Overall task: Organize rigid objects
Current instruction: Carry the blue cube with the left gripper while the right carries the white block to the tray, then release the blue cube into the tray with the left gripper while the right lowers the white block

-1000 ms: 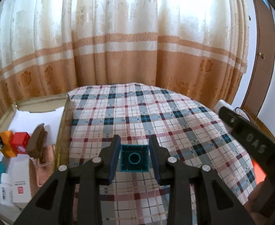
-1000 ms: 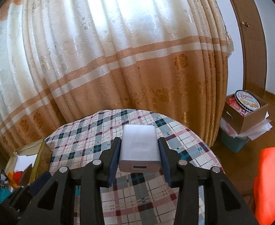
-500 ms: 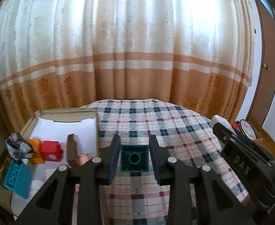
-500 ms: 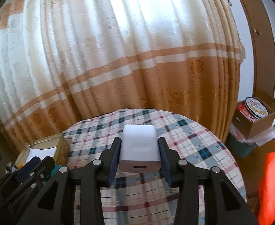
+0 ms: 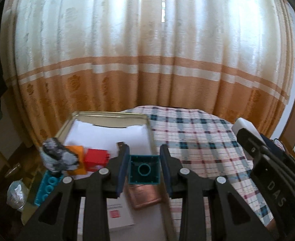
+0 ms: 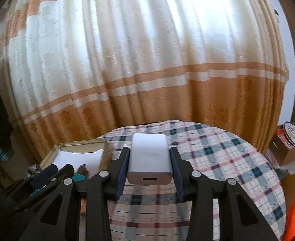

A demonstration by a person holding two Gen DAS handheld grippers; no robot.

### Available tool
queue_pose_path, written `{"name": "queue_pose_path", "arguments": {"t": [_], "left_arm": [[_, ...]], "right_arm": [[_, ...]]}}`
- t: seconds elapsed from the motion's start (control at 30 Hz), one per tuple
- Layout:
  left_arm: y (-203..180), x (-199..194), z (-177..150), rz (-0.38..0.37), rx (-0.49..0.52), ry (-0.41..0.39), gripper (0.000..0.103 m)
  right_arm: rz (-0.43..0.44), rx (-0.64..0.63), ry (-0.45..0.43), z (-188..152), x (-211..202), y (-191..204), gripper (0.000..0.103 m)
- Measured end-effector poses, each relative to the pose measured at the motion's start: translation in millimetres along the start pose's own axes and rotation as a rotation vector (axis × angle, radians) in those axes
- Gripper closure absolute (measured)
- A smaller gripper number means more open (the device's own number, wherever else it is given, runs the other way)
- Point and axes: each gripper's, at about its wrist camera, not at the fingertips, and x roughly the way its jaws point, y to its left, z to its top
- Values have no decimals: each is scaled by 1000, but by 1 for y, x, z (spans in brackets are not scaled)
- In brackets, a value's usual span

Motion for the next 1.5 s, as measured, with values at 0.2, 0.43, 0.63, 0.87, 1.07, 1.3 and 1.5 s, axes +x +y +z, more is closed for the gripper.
{"name": "queue_pose_path", "arguments": {"t": [0.2, 0.43, 0.63, 0.87, 1.07, 1.3, 1.5], "left_arm": [[25, 0, 1, 35, -31, 1, 72], [46, 0, 1, 65, -63, 9, 72], [58, 3, -1, 80, -79, 24, 72], [68, 5, 0, 90, -92, 38, 72], [72, 4, 2, 86, -100, 38, 72], [72, 7, 7, 85, -87, 36, 72], [75, 5, 14, 84, -96, 23, 82]], "right_arm": [[40, -35, 8, -2, 4, 26, 60], [74, -62, 19, -4, 8, 47, 60], [97, -78, 25, -3, 10, 61, 60], [119, -101, 32, 1, 16, 78, 60], [129, -117, 54, 4, 25, 90, 60], [129, -102, 73, 6, 33, 92, 60], [123, -86, 82, 15, 40, 91, 60]]}}
